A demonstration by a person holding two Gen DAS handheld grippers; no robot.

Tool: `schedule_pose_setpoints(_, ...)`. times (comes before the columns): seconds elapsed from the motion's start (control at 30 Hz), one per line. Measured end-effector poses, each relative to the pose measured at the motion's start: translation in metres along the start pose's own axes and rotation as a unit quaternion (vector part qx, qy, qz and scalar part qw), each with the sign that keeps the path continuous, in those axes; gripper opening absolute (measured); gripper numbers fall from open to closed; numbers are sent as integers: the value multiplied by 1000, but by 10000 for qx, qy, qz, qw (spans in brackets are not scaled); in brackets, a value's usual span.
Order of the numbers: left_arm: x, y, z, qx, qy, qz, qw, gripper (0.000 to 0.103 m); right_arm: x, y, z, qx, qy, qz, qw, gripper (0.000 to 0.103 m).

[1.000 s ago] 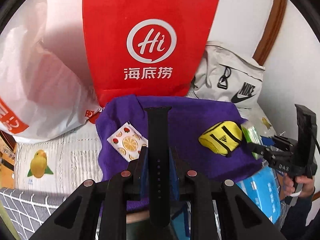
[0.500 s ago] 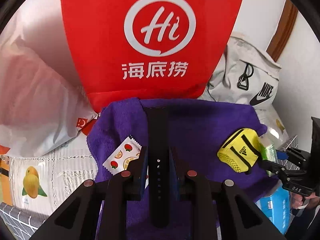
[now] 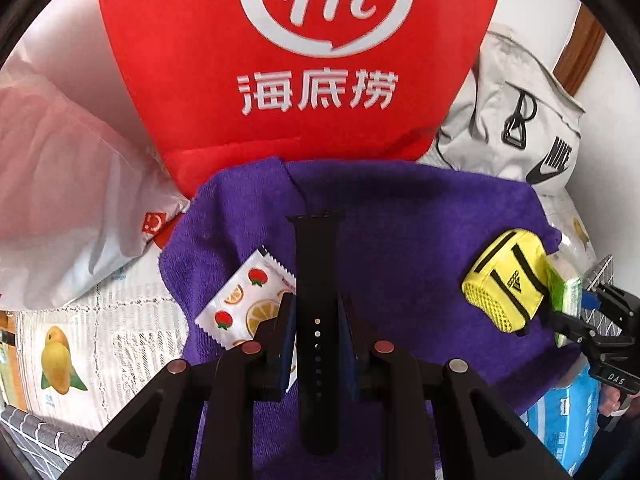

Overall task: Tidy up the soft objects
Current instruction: 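Lower the strap and tissue pack onto the purple towel and open both tools, then move both tools back to the pile on the checkered cloth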

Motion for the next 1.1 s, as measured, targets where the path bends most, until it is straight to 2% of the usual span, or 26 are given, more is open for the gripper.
schedule_pose_setpoints(0.17, 5, 8, 3, -112, 12, -120, 9999, 20, 1, 1, 0, -22, -18, -36, 10000, 50)
schedule_pose_setpoints(0.27, 7, 6, 4, -210, 38, -125, 9997, 23, 1, -1, -2, -48, -98, -23, 9999, 55)
schedule_pose_setpoints(0.33, 8, 2, 3, -242, 16, -99, 9997, 42, 1, -4, -3, -18, -165, 7, 9999, 57)
schedule_pose_setpoints(0.4, 10, -4, 1, -264, -4, -45, 9996, 49, -1, -9, -4, -17, -161, 66, 9998, 62)
schedule_pose_setpoints(0.73, 18, -61, -8, -453, -70, 175, 9988, 49, -8, -55, -15, -52, -110, 466, 9988, 63)
schedule_pose_setpoints(0.97, 47, -123, -8, -530, -86, 363, 9979, 49, 10, -104, -39, -204, -110, 706, 9972, 63)
schedule_pose_setpoints(1.1, 78, -154, 1, -473, -129, 439, 9978, 49, 29, -131, -58, -281, -134, 819, 9962, 64)
Point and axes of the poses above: each gripper's, at about its wrist camera, not at the fingertips, and y roughly the way its jaws point, z to its right, x to its underside, the point moved 8 cm from there along y, roughly the way its jaws point, and after that the axes turned 10 degrees about z, right-handed, at the moved point
